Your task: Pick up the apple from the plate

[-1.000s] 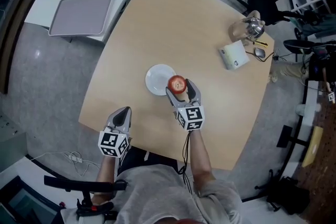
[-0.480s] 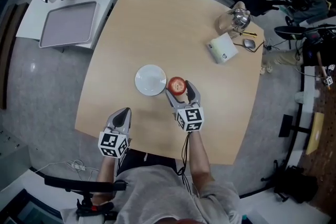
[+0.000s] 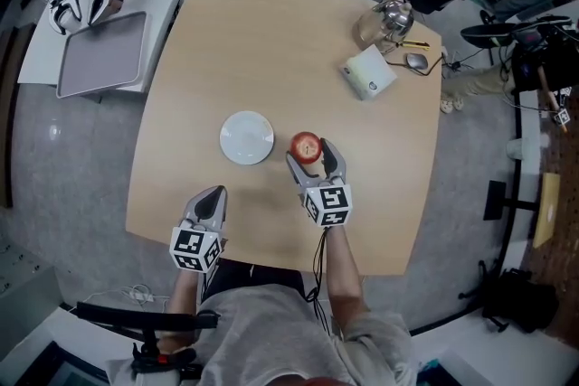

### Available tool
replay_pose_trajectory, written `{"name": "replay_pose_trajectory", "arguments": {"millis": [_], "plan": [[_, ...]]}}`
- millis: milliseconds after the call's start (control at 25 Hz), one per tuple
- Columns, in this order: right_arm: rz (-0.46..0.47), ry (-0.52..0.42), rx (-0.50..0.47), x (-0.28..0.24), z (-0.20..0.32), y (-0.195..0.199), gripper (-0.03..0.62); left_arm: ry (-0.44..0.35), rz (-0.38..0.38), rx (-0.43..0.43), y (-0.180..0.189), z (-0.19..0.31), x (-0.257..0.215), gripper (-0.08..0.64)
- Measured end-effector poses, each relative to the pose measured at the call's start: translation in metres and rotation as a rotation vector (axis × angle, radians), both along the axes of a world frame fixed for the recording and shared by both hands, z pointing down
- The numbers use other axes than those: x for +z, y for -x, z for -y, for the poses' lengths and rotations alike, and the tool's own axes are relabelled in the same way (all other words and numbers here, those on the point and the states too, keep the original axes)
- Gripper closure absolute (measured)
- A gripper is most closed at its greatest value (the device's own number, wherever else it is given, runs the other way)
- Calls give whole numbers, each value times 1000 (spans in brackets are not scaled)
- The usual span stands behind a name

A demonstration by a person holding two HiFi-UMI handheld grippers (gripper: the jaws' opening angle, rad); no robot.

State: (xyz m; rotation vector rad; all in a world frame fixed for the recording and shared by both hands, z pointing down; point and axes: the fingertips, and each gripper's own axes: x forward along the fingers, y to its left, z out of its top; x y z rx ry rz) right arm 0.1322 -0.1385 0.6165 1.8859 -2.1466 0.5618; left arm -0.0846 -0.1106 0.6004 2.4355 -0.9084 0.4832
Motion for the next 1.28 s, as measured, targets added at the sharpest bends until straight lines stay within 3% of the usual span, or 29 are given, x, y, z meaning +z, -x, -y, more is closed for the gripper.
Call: {"name": "replay_pose_trajectory", "arguments": {"millis": [1280], "plan": [[4, 33, 271, 26, -86, -96, 209, 26, 17, 253, -85, -30, 17, 540]]}}
